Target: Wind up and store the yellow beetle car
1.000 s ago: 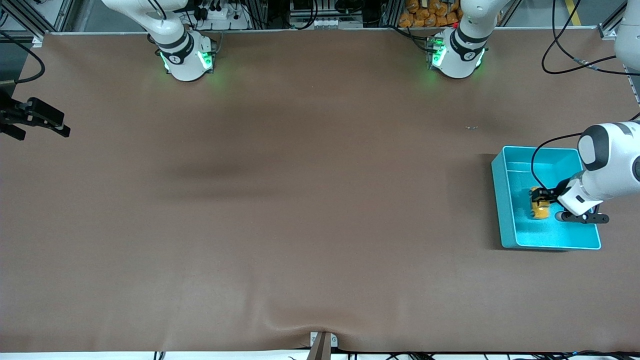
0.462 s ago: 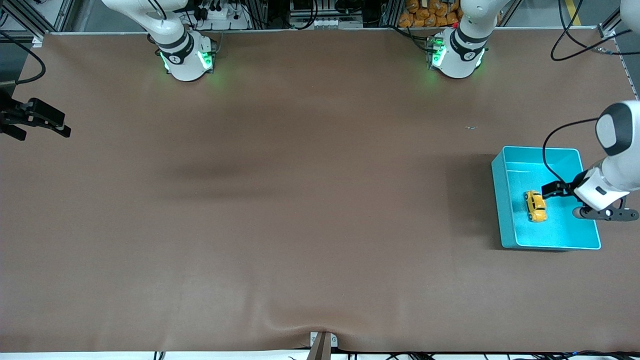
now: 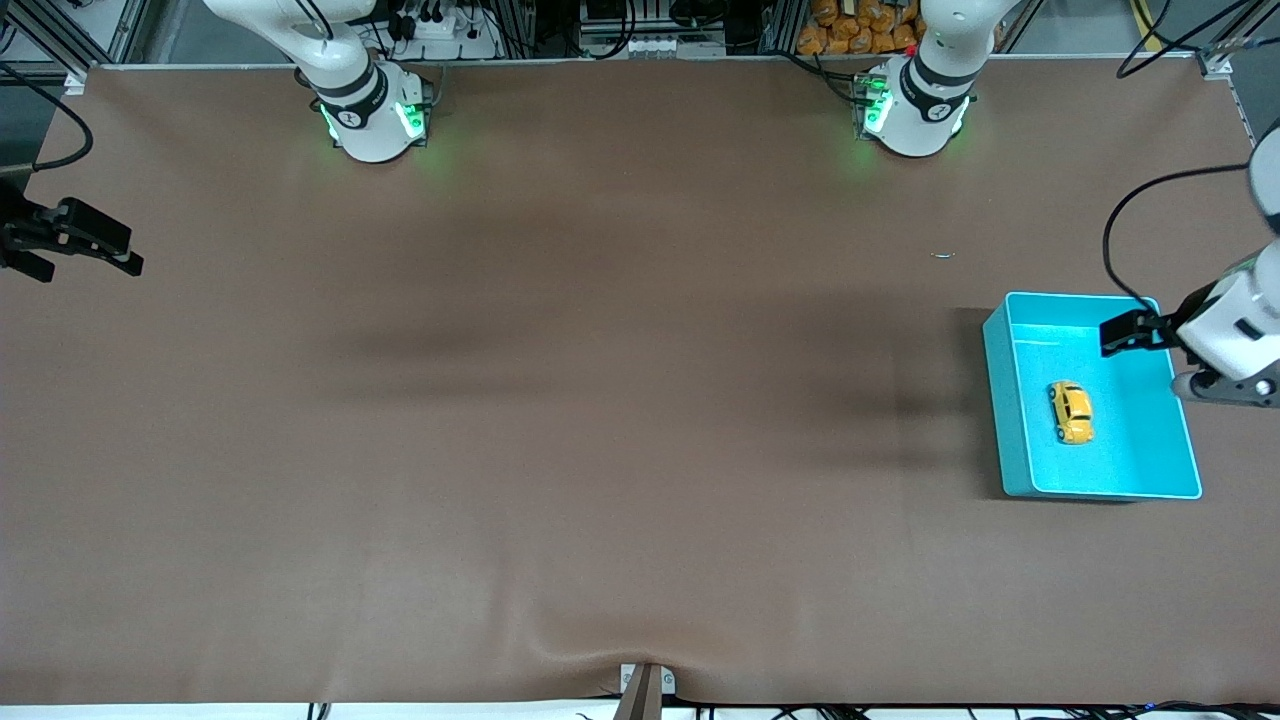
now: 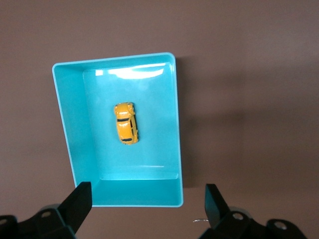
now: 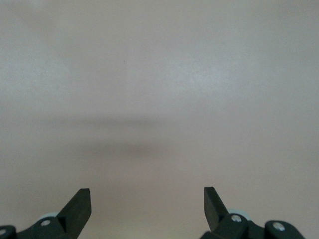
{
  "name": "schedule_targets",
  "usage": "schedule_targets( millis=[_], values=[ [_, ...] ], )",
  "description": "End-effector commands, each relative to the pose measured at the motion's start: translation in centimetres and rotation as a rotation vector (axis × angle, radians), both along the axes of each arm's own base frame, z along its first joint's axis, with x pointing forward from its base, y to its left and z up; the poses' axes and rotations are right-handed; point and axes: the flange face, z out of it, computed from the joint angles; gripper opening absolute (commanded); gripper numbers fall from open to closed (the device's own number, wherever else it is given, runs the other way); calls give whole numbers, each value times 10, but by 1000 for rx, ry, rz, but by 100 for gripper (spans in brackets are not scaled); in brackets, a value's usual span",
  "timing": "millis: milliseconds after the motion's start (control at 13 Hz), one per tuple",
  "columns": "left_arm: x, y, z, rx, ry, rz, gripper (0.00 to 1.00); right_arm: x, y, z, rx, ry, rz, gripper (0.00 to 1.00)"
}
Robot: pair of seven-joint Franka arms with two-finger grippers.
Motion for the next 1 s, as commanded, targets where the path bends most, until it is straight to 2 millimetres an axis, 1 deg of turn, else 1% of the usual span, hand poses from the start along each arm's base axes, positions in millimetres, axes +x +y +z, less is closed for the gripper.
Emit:
schedule_targets(
  millis=[0,77,154,231,308,385,538,692,923],
  values=[
    [-11,-28,27,-12,10,48,100,0,3,-1,-15,4,-8,100],
    [-19,-53,38,-4,15,30,100,0,3,-1,-15,4,-8,100],
    [-24,-67,43,-6,21,44,100,0,4,-1,-14,4,-7,100],
    [-32,-78,60,-11,-7,83,100,0,4,-2,-14,5,-5,100],
    [-41,-89,73,-21,-18,88,100,0,3,-2,-14,5,-5,100],
    [-50,-97,80,-12,-3,80,100,0,3,-2,-15,7,-5,100],
    [-66,-98,99,-17,-6,81,100,0,3,-2,-14,7,-4,100],
    [-76,-97,112,-49,-13,99,100,0,3,-3,-15,8,-4,100],
    [-80,-102,115,-51,1,94,100,0,3,-4,-13,10,-4,100]
  ],
)
